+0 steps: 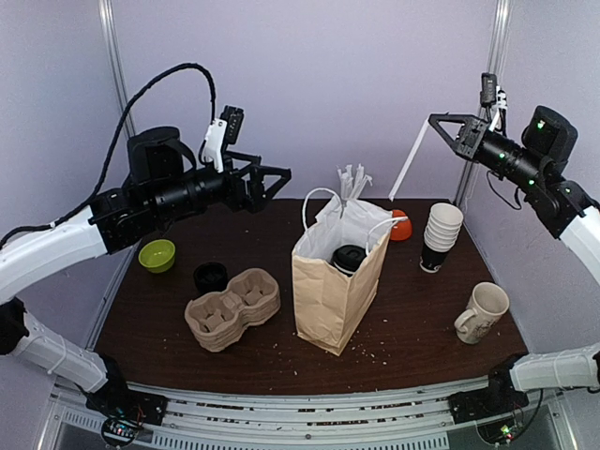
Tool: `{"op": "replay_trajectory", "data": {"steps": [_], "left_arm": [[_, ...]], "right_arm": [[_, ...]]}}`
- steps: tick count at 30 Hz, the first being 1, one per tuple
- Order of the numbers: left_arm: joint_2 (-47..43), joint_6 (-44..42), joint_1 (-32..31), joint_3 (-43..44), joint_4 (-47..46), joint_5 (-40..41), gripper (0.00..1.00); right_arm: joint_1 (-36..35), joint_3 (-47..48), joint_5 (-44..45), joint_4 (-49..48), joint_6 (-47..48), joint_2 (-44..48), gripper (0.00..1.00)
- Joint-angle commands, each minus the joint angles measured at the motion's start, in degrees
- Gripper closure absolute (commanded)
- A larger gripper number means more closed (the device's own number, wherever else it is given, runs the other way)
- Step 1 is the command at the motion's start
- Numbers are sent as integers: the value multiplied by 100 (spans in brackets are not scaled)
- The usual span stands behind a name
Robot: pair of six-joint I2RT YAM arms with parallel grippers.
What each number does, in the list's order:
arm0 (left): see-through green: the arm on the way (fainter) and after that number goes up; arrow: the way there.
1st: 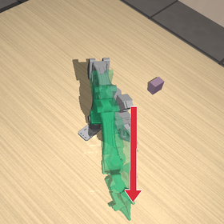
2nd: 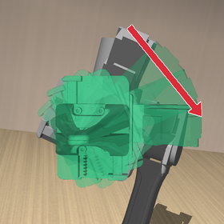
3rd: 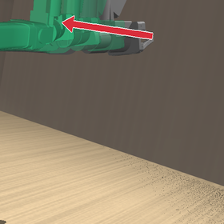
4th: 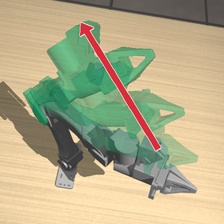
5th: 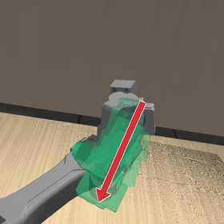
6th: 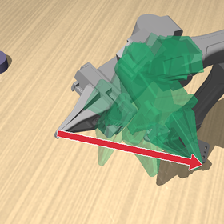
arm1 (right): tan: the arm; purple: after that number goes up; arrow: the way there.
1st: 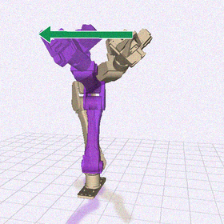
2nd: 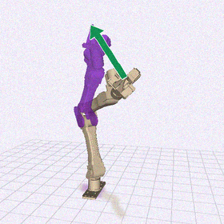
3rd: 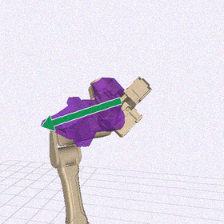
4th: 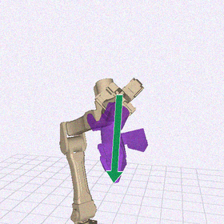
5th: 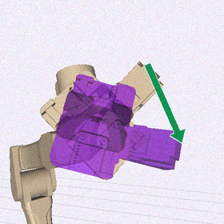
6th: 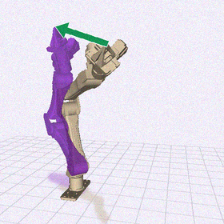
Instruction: Pack the takeout coffee
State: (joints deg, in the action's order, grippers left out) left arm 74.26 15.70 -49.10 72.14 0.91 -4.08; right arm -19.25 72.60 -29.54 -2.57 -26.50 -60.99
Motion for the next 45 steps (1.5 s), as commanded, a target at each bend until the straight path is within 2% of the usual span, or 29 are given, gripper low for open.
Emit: {"op": "replay_trajectory", "data": {"steps": [1, 15, 26, 37, 45], "left_arm": [[368, -242, 32, 353, 381, -577, 3], [781, -181, 32, 126, 200, -733, 5], [1260, -331, 32, 330, 448, -854, 13], [1530, -552, 33, 521, 596, -1390, 49], [1620, -692, 15, 703, 648, -1509, 87]], "right_arm": [[4, -114, -267, -247, -21, 133, 100], [1, 185, -1184, -632, -475, 195, 100], [-79, 72, -1875, -788, -797, 83, 100], [-174, -104, -1880, -770, -735, -9, 100], [-211, -121, -1996, -570, -574, -9, 100]]}}
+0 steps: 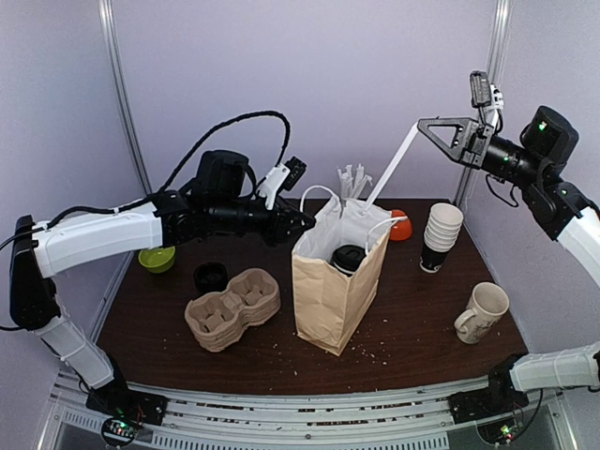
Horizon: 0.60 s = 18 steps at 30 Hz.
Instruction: Pack the takeout coffee
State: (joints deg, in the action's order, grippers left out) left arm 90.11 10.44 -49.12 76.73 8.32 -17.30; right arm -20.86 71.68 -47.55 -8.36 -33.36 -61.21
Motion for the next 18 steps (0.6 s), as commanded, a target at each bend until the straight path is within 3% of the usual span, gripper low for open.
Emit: {"op": "replay_trajectory", "data": {"steps": [1, 3, 18], "left_arm": [[36, -212, 5, 266, -97, -216, 93], [27, -343, -44, 303, -73, -203, 100], [-480, -1725, -1088, -138, -869, 648, 100]], "right_arm": [[-48, -24, -224, 36, 134, 14, 100], [-53, -23, -307, 58, 141, 17, 100], [-58, -111, -884, 854, 708, 159, 100]]}}
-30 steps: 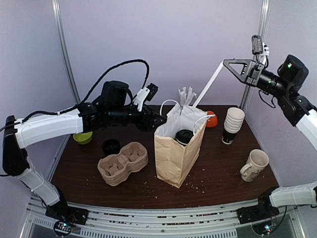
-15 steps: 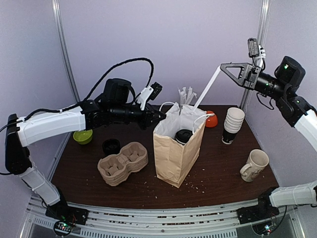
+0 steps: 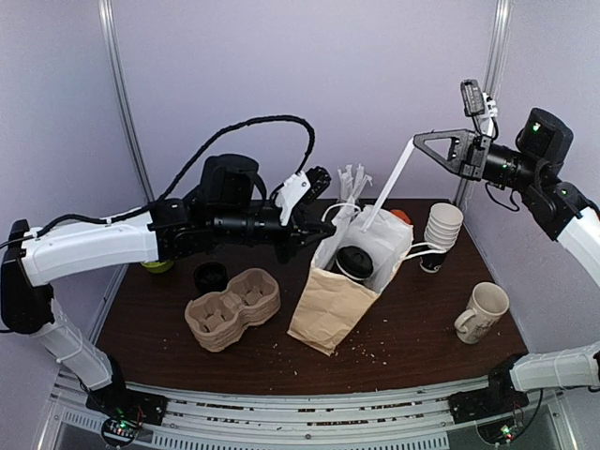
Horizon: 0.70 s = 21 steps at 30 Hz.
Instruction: Pack the takeout coffee
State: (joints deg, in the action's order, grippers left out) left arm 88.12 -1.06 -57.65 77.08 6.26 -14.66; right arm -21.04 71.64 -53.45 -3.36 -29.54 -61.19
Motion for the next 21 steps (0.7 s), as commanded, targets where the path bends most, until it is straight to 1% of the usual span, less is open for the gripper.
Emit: {"op": "replay_trajectory", "data": {"steps": [1, 5, 8, 13, 16, 21], "left_arm": [[-302, -613, -317, -205, -714, 415, 100], [-410, -774, -489, -294, -882, 392, 100], [-603, -924, -586, -650, -1241, 228, 100], [-779, -1017, -590, -979, -1511, -353, 100], [-865, -1073, -585, -1171, -1646, -843, 100], [-1015, -934, -581, -1484, -1871, -1245, 100]], "right_arm": [[-39, -132, -305, 471, 390, 214, 100], [-44, -179, -293, 1043, 788, 395, 100], [-43, -329, -302, 1247, 957, 582, 100], [-35, -556, -464, 1187, 853, 753, 100], [-39, -657, -609, 1140, 796, 794, 100], [-61, -1020, -885, 515, 349, 884, 100]]}}
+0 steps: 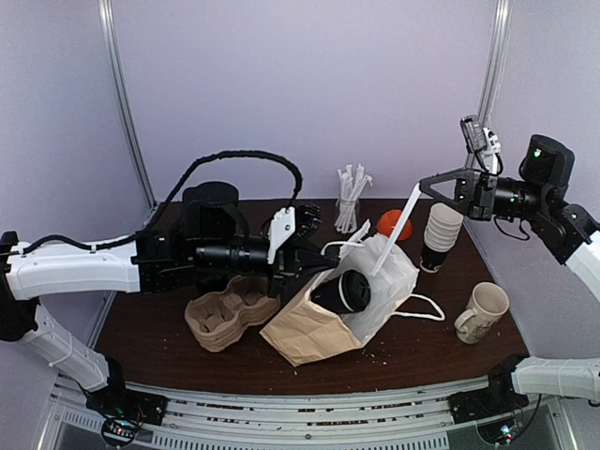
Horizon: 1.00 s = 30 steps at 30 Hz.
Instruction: Pack the takeout coffee
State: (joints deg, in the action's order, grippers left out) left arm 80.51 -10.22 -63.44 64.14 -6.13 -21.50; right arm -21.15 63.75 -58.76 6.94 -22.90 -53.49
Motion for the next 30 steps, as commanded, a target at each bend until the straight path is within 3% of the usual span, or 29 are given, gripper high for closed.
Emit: {"op": "replay_trajectory", "data": {"steps": [1, 13, 19, 30], "left_arm": [[-281, 29, -3, -239, -649, -580, 100], [-465, 363, -3, -540, -716, -430, 100], [-389, 876, -8, -689, -1016, -211, 100], [-530, 1446, -11, -1015, -1678, 205, 100]], "right_arm": [[-62, -295, -382, -617, -369, 126, 100], [-262, -428, -519, -963, -492, 51, 100], [-497, -567, -715, -1783, -1194, 59, 100], [-893, -611, -324, -1379, -755, 10, 100]]}}
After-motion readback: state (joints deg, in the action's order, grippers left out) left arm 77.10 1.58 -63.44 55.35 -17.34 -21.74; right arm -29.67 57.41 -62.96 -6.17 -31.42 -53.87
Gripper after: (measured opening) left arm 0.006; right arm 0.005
